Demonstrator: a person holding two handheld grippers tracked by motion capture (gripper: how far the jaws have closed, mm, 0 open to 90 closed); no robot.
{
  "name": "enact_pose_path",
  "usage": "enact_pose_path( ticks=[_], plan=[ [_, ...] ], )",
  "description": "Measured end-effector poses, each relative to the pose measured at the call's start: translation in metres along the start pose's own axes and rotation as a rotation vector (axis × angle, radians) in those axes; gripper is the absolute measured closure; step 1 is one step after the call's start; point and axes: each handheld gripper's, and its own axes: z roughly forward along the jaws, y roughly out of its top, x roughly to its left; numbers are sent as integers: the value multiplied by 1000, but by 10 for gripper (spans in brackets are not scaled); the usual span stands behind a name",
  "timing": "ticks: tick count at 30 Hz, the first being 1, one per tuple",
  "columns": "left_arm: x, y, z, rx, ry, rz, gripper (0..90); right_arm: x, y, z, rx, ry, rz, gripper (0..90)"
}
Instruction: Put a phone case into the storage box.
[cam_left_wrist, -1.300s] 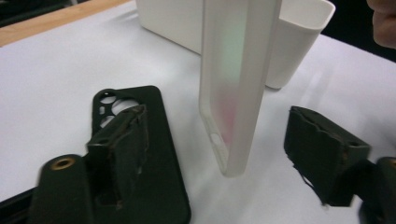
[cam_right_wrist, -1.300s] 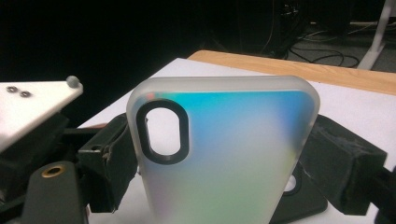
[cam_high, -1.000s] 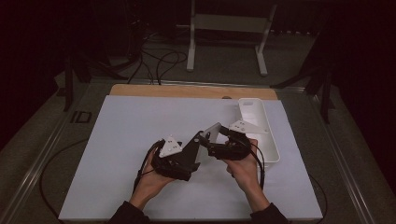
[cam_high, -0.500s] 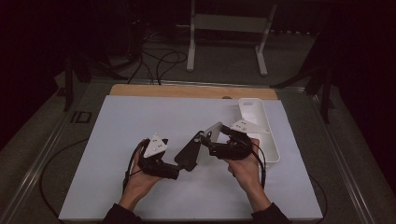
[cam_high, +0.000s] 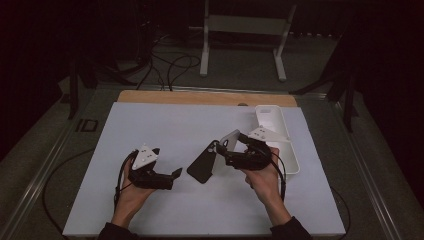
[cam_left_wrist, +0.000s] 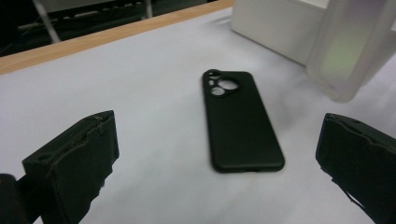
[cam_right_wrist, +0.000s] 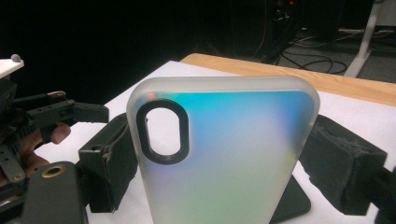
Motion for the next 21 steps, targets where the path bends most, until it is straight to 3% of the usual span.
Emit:
enact_pose_path(
  ticks=[21],
  plan=[
    [29,-35,-21,12,89,-59,0,-4,5,-2,-8,-14,-5,172]
  ],
)
